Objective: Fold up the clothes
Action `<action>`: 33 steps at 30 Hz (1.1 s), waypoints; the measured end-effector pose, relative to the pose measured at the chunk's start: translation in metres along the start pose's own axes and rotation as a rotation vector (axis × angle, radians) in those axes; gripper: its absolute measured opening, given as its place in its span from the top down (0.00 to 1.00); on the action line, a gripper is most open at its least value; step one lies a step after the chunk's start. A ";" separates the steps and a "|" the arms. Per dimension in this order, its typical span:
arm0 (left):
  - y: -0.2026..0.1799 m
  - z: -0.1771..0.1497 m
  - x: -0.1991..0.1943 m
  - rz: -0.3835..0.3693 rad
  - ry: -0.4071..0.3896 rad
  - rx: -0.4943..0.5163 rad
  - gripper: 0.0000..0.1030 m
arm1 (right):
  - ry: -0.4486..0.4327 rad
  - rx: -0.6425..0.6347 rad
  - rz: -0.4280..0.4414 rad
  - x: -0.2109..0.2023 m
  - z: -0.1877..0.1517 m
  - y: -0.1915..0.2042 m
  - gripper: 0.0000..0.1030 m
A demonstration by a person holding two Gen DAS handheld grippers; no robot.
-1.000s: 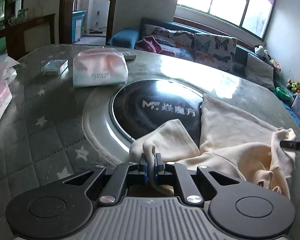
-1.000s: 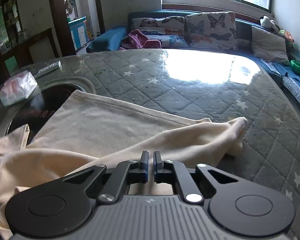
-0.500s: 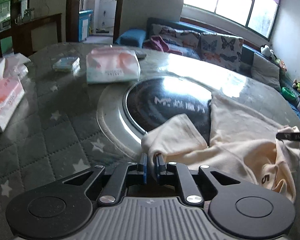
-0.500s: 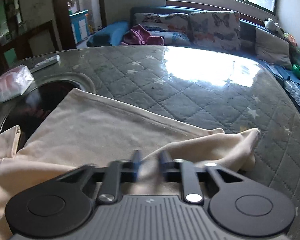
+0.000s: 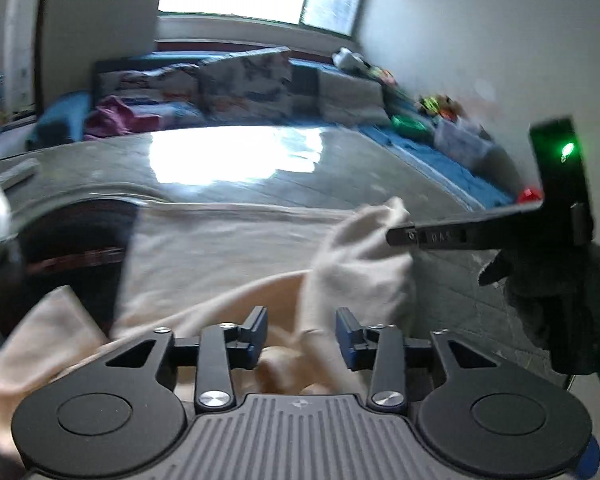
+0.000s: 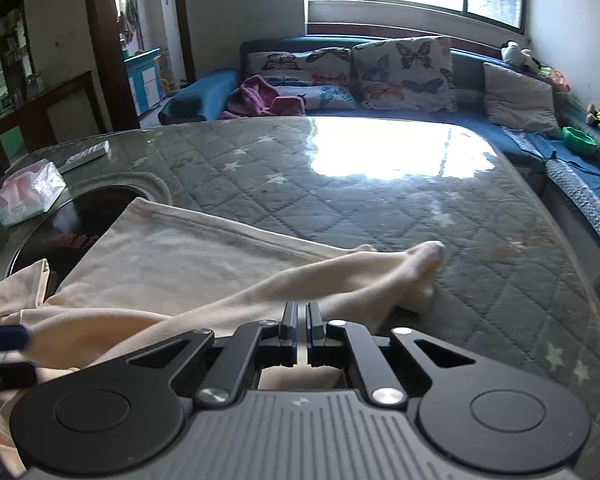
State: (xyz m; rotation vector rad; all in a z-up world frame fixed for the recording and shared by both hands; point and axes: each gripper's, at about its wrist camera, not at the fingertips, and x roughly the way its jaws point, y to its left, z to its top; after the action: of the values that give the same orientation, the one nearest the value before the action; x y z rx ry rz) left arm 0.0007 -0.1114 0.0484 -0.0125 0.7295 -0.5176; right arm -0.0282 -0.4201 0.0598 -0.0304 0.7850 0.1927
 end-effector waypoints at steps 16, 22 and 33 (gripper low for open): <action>-0.030 -0.007 0.009 -0.181 -0.001 0.061 0.93 | -0.038 0.047 -0.013 -0.025 -0.003 -0.034 0.78; -0.075 -0.039 -0.002 -0.346 -0.006 0.290 0.93 | -0.058 0.050 -0.013 -0.034 0.000 -0.035 0.66; -0.087 -0.060 0.021 -0.336 0.082 0.273 0.92 | 0.037 -0.092 -0.007 -0.005 -0.016 0.009 0.46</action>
State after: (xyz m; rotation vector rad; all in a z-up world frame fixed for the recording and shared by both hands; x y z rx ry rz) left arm -0.0638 -0.1873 0.0065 0.1440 0.7352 -0.9410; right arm -0.0442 -0.4136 0.0521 -0.1240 0.8126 0.2226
